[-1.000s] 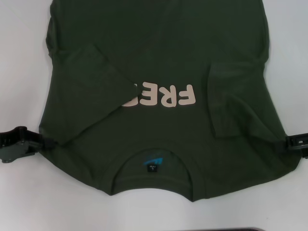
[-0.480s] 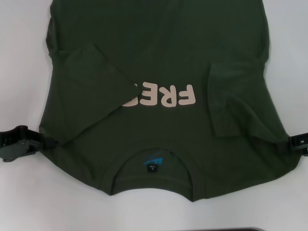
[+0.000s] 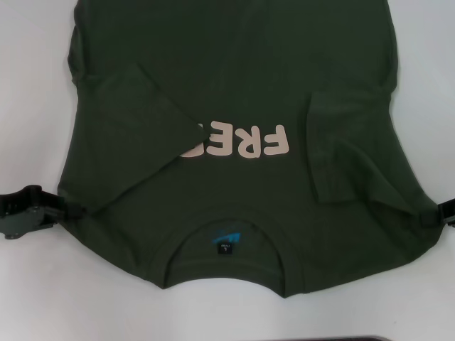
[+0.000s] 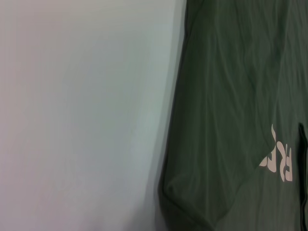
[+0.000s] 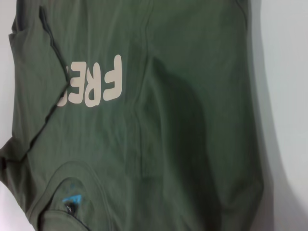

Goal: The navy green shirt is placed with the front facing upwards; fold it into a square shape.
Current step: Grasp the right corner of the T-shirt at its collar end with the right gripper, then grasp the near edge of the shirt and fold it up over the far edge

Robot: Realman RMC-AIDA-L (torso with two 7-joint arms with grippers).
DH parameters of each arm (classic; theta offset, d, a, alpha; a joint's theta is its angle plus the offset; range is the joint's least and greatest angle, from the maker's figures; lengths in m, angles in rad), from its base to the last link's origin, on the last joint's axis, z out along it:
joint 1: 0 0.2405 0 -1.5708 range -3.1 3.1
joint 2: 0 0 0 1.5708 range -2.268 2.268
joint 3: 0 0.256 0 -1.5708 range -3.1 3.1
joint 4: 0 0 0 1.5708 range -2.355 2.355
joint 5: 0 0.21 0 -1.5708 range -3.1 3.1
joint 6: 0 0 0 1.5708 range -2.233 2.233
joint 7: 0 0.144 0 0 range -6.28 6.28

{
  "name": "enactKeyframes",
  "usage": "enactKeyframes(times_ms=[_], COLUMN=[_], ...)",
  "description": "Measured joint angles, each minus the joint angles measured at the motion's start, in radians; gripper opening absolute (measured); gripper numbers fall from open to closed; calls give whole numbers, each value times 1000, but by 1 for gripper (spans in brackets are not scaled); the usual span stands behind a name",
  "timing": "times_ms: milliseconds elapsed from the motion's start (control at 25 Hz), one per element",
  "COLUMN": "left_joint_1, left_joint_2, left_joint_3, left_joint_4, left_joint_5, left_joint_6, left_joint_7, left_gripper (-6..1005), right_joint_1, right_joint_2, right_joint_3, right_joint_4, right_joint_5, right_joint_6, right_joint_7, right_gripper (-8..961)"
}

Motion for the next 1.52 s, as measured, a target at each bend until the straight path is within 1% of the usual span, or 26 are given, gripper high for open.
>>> enactKeyframes(times_ms=[160,360,600,760,920,1280,1440,1520], left_joint_1=[0,0,4,8,12,15,9,-5], left_joint_2=[0,4,20,17,13,10,7,6], left_joint_3=[0,9,27,34,35,43,21,4], left_joint_4=[-1,0,5,5,5,6,14,18], left_joint_5=[0,6,28,83,101,130,106,89], left_joint_6=[3,17,92,125,141,175,228,258], left_joint_7=[0,1,27,29,32,38,72,88], left_gripper=[56,57,56,56,56,56,56,56], right_joint_1=[1,1,-6,-8,-10,-16,-11,-3], right_joint_2=[0,-4,-15,-22,-31,-32,-28,-28], right_joint_3=[-5,-7,-18,-14,-13,-17,-11,-9], right_joint_4=[0,-2,-49,-85,-95,-96,-96,-98], right_joint_5=[0,0,-29,-52,-54,-66,-62,-47], right_joint_6=[1,0,-26,-58,-73,-90,-105,-118], right_joint_7=[0,0,10,17,25,25,23,18], right_gripper=[214,10,10,10,10,11,11,11])
